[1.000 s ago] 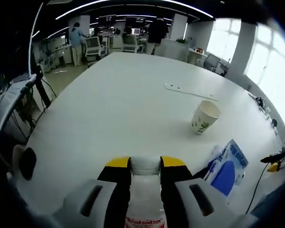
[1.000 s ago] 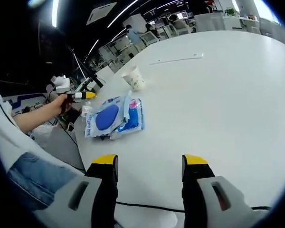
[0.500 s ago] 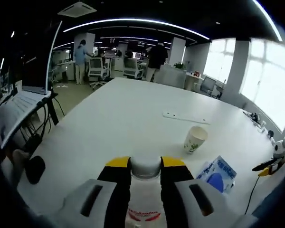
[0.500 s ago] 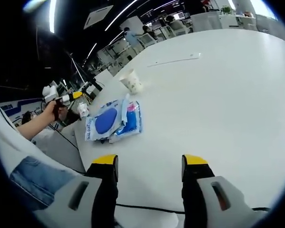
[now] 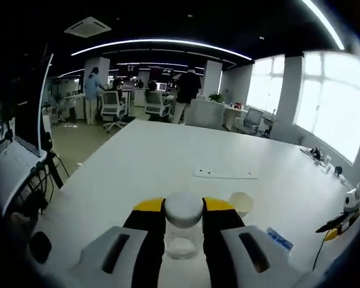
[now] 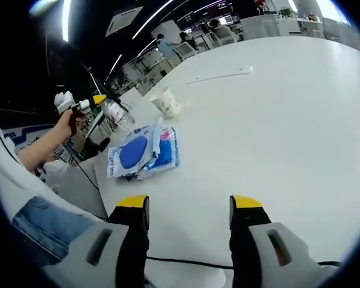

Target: Arrange the tabletop items into an orderly group along one side of the table until the central work area is clear of visible clutter.

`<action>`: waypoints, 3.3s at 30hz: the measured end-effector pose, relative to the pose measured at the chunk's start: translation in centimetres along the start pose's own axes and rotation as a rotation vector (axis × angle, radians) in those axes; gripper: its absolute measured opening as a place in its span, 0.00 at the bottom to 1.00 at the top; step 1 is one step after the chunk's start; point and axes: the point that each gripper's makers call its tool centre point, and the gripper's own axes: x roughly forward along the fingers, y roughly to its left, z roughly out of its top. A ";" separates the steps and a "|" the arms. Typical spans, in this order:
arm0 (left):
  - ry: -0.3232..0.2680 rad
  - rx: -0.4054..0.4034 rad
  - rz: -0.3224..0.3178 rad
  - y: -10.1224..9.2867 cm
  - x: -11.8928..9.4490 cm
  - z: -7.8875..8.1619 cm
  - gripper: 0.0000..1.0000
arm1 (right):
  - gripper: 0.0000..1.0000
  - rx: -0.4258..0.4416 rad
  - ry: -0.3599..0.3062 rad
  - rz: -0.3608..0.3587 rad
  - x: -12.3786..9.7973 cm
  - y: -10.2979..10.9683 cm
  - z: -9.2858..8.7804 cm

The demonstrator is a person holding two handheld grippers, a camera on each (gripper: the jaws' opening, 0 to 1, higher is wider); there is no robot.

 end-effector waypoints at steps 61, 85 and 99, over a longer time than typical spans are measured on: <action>0.153 0.148 -0.191 -7.5 9.8 -0.2 0.21 | 0.52 0.056 0.020 -0.021 0.2 -1.6 -1.2; 0.159 0.132 -0.160 -7.7 10.6 -1.2 0.21 | 0.52 0.068 0.024 -0.023 0.3 -2.1 -1.5; 0.113 0.170 -0.113 -7.4 10.5 -1.4 0.21 | 0.52 0.069 0.024 -0.024 0.3 -2.4 -1.8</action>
